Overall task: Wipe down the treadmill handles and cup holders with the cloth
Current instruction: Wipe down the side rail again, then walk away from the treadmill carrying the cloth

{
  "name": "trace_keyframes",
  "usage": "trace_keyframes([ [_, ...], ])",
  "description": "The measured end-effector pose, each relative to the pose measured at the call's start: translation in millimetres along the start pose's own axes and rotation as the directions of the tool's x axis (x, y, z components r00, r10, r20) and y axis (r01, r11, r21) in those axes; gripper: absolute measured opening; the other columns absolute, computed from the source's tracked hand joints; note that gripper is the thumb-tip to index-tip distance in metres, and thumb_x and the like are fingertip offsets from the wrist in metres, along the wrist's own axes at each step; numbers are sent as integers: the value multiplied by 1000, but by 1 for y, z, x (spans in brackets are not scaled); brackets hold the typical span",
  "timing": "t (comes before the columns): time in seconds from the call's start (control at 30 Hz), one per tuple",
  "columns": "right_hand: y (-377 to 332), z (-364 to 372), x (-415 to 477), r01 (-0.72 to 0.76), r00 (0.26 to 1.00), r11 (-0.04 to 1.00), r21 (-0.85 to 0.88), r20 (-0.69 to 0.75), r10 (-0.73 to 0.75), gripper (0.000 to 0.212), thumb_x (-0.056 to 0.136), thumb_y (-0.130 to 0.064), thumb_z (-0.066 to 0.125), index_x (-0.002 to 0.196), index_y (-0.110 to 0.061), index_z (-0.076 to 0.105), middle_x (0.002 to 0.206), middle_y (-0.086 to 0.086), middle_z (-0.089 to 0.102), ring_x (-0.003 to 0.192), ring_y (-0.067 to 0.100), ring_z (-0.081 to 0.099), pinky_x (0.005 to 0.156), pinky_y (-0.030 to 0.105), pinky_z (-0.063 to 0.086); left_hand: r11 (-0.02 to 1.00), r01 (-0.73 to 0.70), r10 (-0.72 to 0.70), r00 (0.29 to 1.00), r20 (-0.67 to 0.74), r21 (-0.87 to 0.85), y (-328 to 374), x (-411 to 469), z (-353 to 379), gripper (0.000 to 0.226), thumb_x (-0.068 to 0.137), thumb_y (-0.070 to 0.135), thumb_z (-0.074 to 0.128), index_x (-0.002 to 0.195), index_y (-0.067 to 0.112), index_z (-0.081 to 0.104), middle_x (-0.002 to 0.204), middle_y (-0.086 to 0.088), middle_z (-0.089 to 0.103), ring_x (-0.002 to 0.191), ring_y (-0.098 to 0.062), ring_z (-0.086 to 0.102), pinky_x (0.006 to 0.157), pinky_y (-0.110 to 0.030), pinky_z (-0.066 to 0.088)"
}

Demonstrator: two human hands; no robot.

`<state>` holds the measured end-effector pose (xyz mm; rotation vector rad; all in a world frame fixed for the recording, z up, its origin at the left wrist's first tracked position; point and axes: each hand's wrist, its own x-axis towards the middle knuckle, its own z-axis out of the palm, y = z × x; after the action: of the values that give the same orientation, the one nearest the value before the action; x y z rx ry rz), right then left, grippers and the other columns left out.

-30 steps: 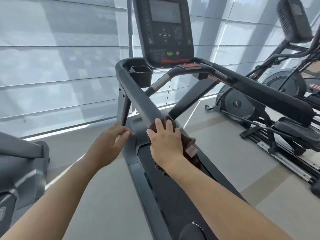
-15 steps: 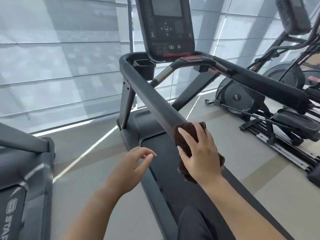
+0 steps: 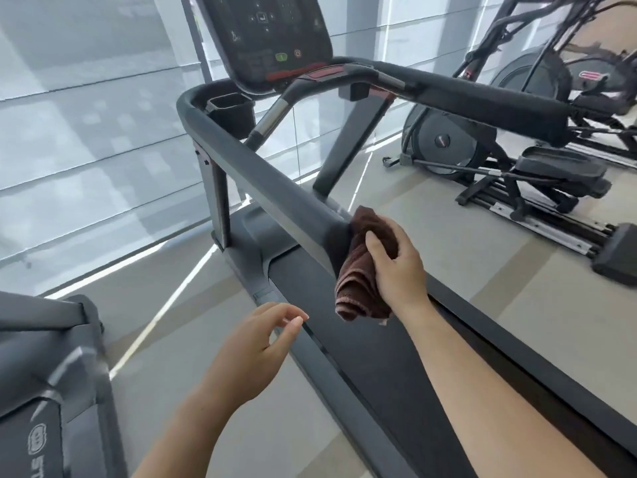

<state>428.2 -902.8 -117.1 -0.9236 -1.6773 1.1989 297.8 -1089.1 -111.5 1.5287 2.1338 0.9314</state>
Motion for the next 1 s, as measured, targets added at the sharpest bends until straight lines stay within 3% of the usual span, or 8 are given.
trace_keyframes([
  [0.2, 51, -98, -116, -180, 981, 974, -135, -95, 168, 28, 90, -33, 57, 118, -39, 57, 121, -17, 59, 110, -7, 51, 93, 9, 36, 977, -198, 171, 948, 268, 74, 54, 12, 73, 20, 94, 35, 44, 101, 31, 62, 99, 18, 59, 94, 4, 53, 77, -9, 37],
  [0.37, 58, -233, -247, -316, 902, 915, -251, -378, 208, 31, 91, -31, 57, 122, -34, 55, 124, -16, 54, 113, -9, 47, 93, 1, 28, 924, -379, 310, 817, 486, 48, 135, -18, 169, 18, 92, 38, 44, 98, 34, 60, 101, 19, 57, 92, -4, 57, 81, -30, 45],
  [0.5, 46, -317, -354, -417, 813, 860, -293, -543, 209, 33, 91, -28, 57, 124, -33, 54, 121, -21, 51, 111, -15, 42, 93, 0, 24, 854, -513, 453, 656, 604, -85, 215, -88, 248, 17, 91, 42, 42, 98, 40, 58, 99, 29, 54, 95, 3, 54, 78, -21, 41],
  [0.7, 17, -425, -553, -595, 584, 769, -234, -784, 213, 38, 92, -29, 56, 129, -28, 51, 133, -8, 49, 121, 3, 45, 103, 17, 31, 648, -678, 639, 236, 732, -347, 346, -251, 370, 24, 91, 44, 40, 107, 39, 58, 107, 24, 55, 98, 2, 54, 83, -21, 40],
  [0.8, -2, -453, -655, -675, 396, 724, -139, -897, 196, 38, 92, -29, 56, 129, -29, 51, 134, -10, 47, 119, 0, 44, 101, 11, 30, 527, -716, 659, 3, 752, -459, 400, -333, 414, 27, 92, 44, 39, 111, 36, 57, 112, 19, 56, 97, -2, 56, 84, -25, 44],
  [0.87, -15, -461, -714, -712, 250, 701, -50, -950, 185, 38, 92, -33, 55, 129, -34, 50, 133, -15, 45, 113, -13, 41, 94, 2, 28, 463, -712, 651, -132, 747, -529, 431, -384, 435, 28, 93, 45, 38, 113, 36, 55, 114, 20, 55, 100, 0, 52, 83, -21, 40],
  [0.93, -25, -467, -762, -732, 114, 681, 24, -981, 158, 38, 91, -34, 55, 129, -35, 49, 132, -16, 45, 109, -22, 37, 90, -2, 26, 386, -713, 636, -254, 729, -585, 460, -429, 453, 29, 93, 46, 38, 115, 36, 54, 116, 19, 55, 103, 0, 50, 84, -19, 38],
  [1.0, -30, -473, -797, -744, 15, 663, 85, -989, 144, 38, 92, -33, 54, 129, -34, 49, 133, -14, 45, 109, -19, 38, 91, -2, 25, 305, -712, 623, -353, 698, -632, 484, -468, 468, 30, 93, 47, 38, 116, 35, 54, 116, 19, 55, 103, 0, 51, 86, -21, 41],
])
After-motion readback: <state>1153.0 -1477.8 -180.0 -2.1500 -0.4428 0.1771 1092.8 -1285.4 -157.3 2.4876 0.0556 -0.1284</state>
